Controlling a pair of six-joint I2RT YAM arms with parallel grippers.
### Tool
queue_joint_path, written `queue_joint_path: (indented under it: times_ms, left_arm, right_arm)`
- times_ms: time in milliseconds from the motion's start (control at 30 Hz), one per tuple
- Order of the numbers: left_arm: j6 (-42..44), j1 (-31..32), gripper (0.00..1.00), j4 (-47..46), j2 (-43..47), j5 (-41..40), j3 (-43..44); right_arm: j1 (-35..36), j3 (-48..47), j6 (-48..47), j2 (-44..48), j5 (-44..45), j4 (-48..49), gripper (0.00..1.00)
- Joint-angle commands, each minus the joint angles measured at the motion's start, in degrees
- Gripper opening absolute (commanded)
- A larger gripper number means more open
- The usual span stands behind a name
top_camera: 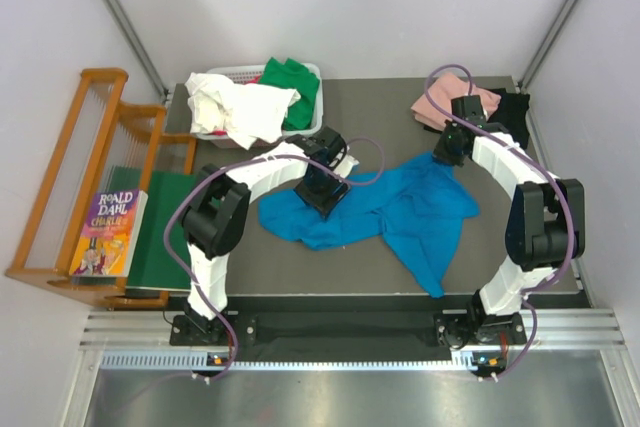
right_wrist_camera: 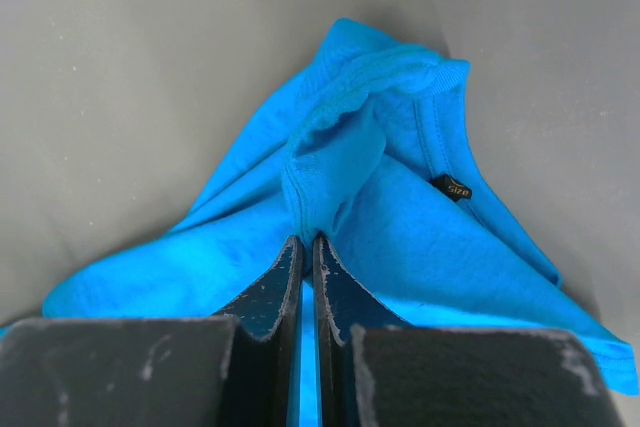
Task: Fold and stack the t-shirts
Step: Flatten the tshirt out
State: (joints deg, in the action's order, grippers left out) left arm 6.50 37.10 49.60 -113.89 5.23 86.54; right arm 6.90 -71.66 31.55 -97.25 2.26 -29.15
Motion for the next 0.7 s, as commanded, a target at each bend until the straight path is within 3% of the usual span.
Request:
queue_joint_path:
  times_ms: [0, 33, 133, 233, 267, 433, 667]
  left_arm:
    - [-0.09, 0.16, 0.63, 1.29, 1.73, 3.55, -1.72]
    - [0.17, 0.16, 0.50, 1.28, 1.91, 3.73, -2.60]
    - [0.70, 0.16, 0.32, 1.11, 2.53, 3.47, -4.27]
    - [1.06, -0.01, 0.04, 0.76, 3.32, 2.76, -5.94]
    - [1.06, -0.01, 0.00, 0.84, 3.75, 2.68, -6.21]
    - [1.32, -1.15, 0.00, 1.81, 8.06, 1.45, -7.44]
    - [5.35, -6.34, 0.00, 10.85, 20.00, 0.31, -3.66]
  right_arm:
    - [0.22, -1.91, -0.52, 2.24, -0.07, 1.20, 0.00]
    - [0.22, -1.82, -0.61, 2.16, -0.06, 1.20, 0.00]
    - [0.22, -1.82, -0.70, 2.24, -0.15, 1.28, 0.00]
    - [0.22, -1.91, -0.70, 2.24, -0.06, 1.28, 0.00]
    - [0.22, -1.91, -0.79, 2.24, -0.06, 1.28, 0.00]
    - [0.14, -2.08, -1.14, 2.16, 0.29, 1.20, 0.00]
    - [-0.13, -2.78, -1.14, 1.54, 0.64, 0.85, 0.00]
